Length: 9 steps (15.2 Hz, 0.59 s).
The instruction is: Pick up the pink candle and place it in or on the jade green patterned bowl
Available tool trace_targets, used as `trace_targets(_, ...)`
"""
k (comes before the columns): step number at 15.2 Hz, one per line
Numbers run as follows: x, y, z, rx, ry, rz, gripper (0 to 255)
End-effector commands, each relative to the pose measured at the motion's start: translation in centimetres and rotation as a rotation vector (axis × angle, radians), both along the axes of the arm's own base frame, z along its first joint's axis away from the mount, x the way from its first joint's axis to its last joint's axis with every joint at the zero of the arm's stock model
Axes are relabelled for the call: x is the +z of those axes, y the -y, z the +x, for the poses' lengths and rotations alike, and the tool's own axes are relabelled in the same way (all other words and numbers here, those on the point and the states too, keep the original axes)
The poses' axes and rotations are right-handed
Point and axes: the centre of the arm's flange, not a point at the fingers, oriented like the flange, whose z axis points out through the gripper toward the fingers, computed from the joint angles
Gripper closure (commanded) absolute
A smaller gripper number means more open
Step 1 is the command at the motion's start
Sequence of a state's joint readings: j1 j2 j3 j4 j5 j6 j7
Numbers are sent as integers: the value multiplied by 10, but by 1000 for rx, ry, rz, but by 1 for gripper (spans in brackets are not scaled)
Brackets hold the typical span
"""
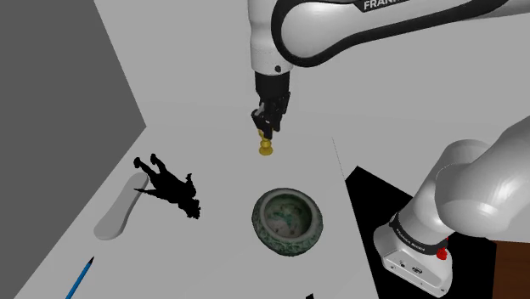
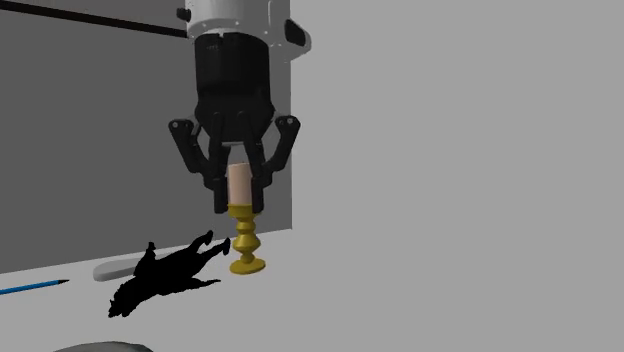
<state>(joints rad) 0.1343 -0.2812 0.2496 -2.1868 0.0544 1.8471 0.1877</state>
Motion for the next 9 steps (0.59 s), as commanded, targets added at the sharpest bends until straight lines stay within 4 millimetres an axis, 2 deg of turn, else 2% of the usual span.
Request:
trace_targets(1, 9, 0, 0, 0, 0, 0, 255)
trace_targets(5, 29, 0, 0, 0, 0, 0, 255)
trace_targets(9, 36, -24, -46, 0, 0, 0, 255)
